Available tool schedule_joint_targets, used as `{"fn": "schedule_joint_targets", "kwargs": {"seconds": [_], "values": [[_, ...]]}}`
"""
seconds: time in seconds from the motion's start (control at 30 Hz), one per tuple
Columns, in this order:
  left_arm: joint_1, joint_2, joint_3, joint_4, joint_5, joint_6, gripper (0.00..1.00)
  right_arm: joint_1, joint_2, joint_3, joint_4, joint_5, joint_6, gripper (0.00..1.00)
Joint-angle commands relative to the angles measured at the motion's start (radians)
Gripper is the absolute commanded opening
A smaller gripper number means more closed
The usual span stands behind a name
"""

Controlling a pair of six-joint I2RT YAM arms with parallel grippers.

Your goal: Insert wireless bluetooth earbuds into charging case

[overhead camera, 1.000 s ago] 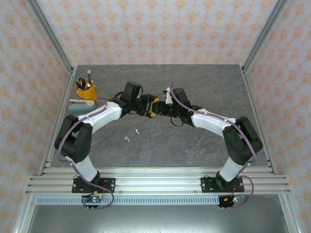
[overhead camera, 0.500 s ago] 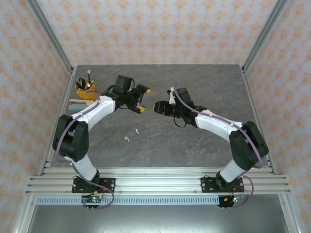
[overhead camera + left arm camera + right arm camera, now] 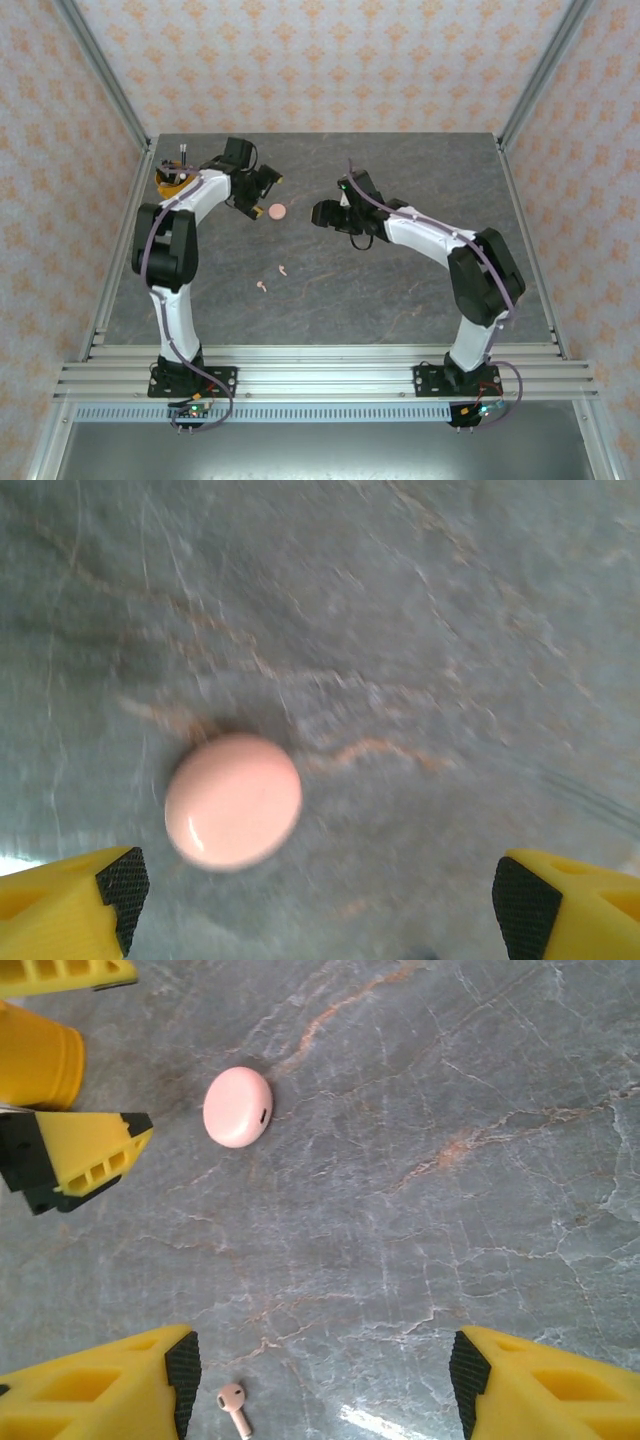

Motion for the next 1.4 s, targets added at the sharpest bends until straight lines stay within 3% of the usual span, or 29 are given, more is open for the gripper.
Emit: {"fn": "schedule_joint_targets", "kwargs": {"seconds": [0.0, 0.33, 0.7, 1.03, 1.23, 1.37], "values": [[0.002, 0.065, 0.116, -0.095, -0.089, 0.109, 0.92, -0.007, 0.027, 0.054, -0.059, 0.028, 0.016, 0.68], [-0.001, 0.266, 0.321, -0.115, -0.069, 0.122, 0.91, -0.071, 0.04, 0.042, -0.063, -0.018, 0.035, 0.68], [-0.093, 0.27, 0.288, -0.072, -0.018, 0.113, 0.91, -0.092, -0.012, -0.003, -0.069, -0.014, 0.022, 0.68], [-0.249, 0.201, 0.198, 0.0, 0.062, 0.081, 0.91, -0.092, -0.108, -0.095, -0.078, 0.035, 0.04, 0.68], [-0.357, 0.094, 0.028, 0.125, 0.127, -0.015, 0.91, -0.092, -0.176, -0.146, -0.128, 0.073, 0.051, 0.68], [-0.364, -0.008, -0.042, 0.083, 0.082, 0.001, 0.92, -0.092, -0.215, -0.154, -0.189, 0.084, 0.077, 0.7]]}}
